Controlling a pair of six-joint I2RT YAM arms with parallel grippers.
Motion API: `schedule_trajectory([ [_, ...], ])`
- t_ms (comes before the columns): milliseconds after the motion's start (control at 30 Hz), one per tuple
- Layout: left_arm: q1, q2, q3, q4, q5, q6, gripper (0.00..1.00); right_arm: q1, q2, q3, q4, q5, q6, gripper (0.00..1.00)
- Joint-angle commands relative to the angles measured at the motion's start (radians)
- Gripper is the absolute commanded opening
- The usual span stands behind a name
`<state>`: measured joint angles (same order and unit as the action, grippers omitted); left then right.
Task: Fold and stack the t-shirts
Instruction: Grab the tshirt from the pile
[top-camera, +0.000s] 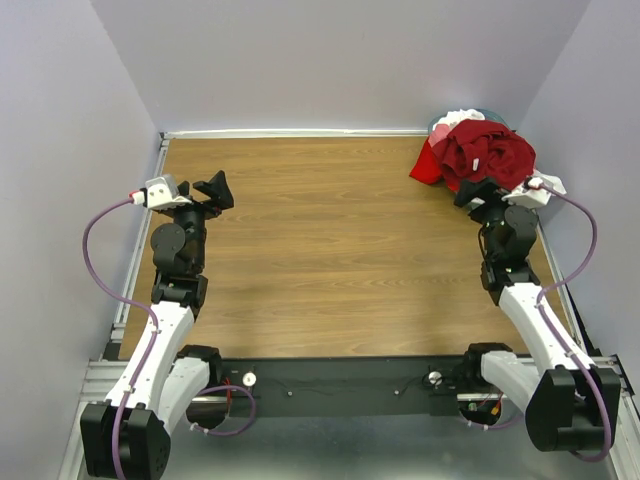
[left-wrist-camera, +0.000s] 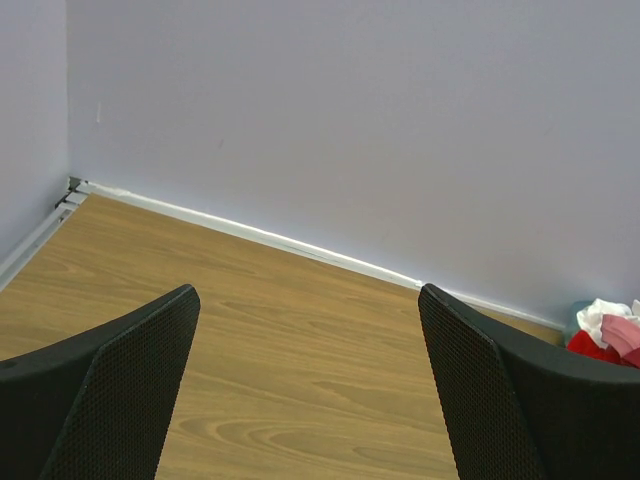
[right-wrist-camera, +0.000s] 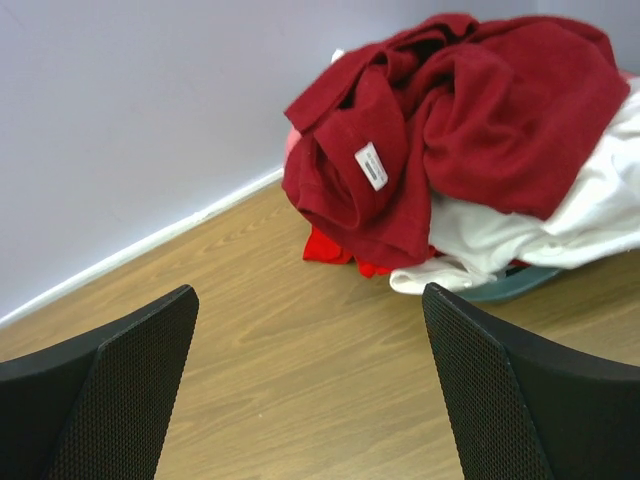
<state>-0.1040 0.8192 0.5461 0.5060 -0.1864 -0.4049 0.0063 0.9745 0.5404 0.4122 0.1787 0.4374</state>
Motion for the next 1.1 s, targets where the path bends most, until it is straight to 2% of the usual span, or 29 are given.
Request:
schedule_trajectory([
  [0,0.003,-0.009,0.025,-0.012,-0.016,0.018,0.98,0.000,0.015,0.072,-0.050,0.045,-0.015,1.00],
  [133,0.003,-0.005,0.026,-0.004,0.004,0.041,0.99,-0.002,0.070,0.150,-0.079,0.039,-0.028,1.00],
  [233,0.003,0.009,0.034,0.003,0.025,0.057,0.98,-0.002,0.188,0.338,-0.171,0.024,-0.063,1.00],
  [333,0.003,0.008,0.031,0.003,0.039,0.067,0.99,-0.002,0.358,0.516,-0.289,0.085,-0.078,1.00],
  [367,0.004,0.005,0.029,0.003,0.042,0.067,0.98,-0.003,0.397,0.517,-0.311,0.096,-0.084,1.00],
  [500,0.004,-0.006,0.023,0.005,0.033,0.072,0.99,-0.002,0.574,0.691,-0.365,0.102,-0.095,1.00],
  [767,0.004,0.011,0.017,0.022,0.030,0.072,0.98,-0.038,0.848,0.886,-0.460,0.186,-0.098,1.00],
  [933,0.004,0.032,0.021,0.032,0.042,0.069,0.98,-0.039,0.934,0.954,-0.506,0.208,-0.104,0.99],
  [1000,0.004,0.040,0.022,0.035,0.044,0.067,0.98,-0.039,0.951,0.966,-0.520,0.211,-0.104,0.92],
  [1033,0.004,0.043,0.025,0.037,0.044,0.066,0.98,-0.039,0.955,0.963,-0.523,0.219,-0.101,0.78],
  [1067,0.004,0.043,0.025,0.037,0.044,0.067,0.98,-0.039,0.954,0.963,-0.523,0.220,-0.100,0.67],
])
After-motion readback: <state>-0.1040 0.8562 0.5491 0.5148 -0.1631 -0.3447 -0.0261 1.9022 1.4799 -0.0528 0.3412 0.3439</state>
